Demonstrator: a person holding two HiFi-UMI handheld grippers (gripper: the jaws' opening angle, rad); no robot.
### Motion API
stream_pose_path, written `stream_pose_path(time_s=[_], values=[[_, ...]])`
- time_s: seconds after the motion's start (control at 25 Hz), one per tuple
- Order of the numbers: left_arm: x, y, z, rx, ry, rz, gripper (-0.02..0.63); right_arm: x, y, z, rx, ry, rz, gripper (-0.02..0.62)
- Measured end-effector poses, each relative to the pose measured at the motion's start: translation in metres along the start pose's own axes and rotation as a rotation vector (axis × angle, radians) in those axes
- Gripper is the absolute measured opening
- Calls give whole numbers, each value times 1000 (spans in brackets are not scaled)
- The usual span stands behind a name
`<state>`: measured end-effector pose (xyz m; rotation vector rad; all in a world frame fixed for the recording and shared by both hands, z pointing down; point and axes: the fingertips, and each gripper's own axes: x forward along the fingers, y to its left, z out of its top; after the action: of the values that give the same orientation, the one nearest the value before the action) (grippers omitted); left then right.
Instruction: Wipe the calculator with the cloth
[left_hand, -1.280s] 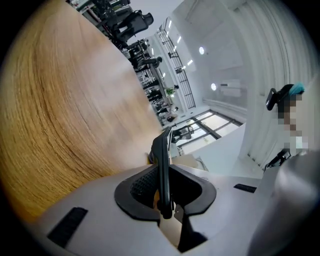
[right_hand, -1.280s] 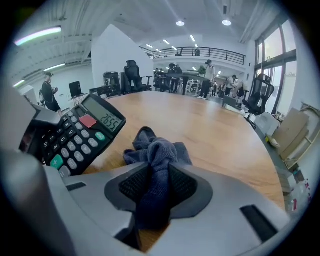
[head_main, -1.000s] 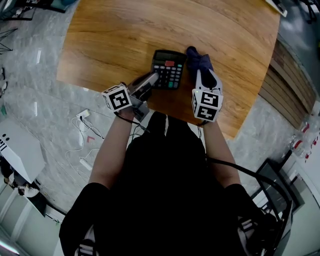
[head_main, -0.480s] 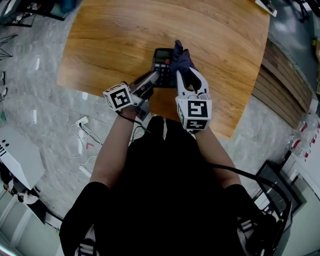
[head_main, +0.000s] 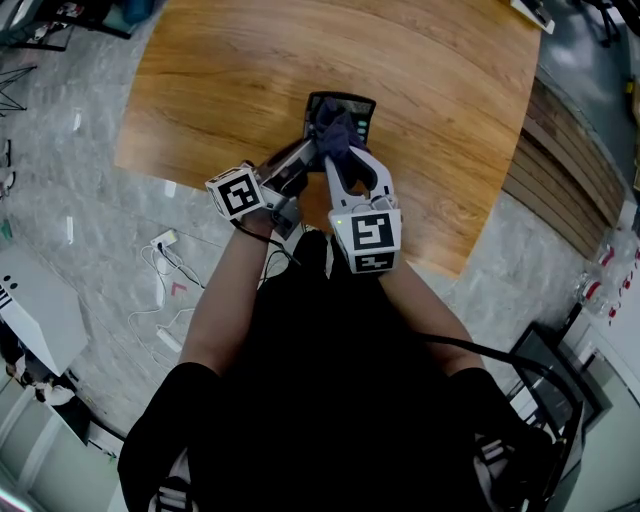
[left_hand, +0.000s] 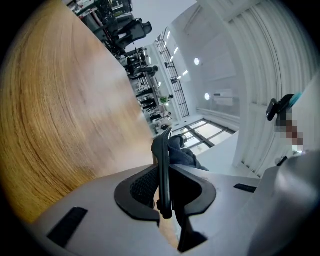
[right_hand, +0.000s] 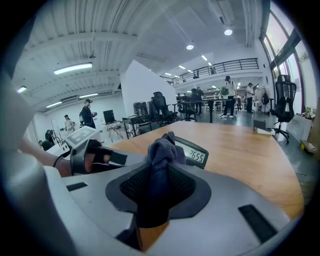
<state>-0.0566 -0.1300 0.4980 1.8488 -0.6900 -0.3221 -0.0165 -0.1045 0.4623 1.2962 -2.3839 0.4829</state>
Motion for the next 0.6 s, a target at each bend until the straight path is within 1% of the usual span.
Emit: stream_pose_path(time_s=[0.16, 0.32, 0.44, 0.6], values=[[-6, 2, 5, -19, -27, 12, 74, -7, 22, -3, 3, 3, 53, 95], [-8, -1, 11, -32, -54, -5, 74, -16, 35, -10, 2, 13, 90, 95], [-6, -7, 9, -17, -36, -21, 74, -19, 31, -11, 20, 8, 79, 95], [-4, -11, -1, -15, -11, -28, 74, -17, 7, -4, 43, -12, 28, 95]])
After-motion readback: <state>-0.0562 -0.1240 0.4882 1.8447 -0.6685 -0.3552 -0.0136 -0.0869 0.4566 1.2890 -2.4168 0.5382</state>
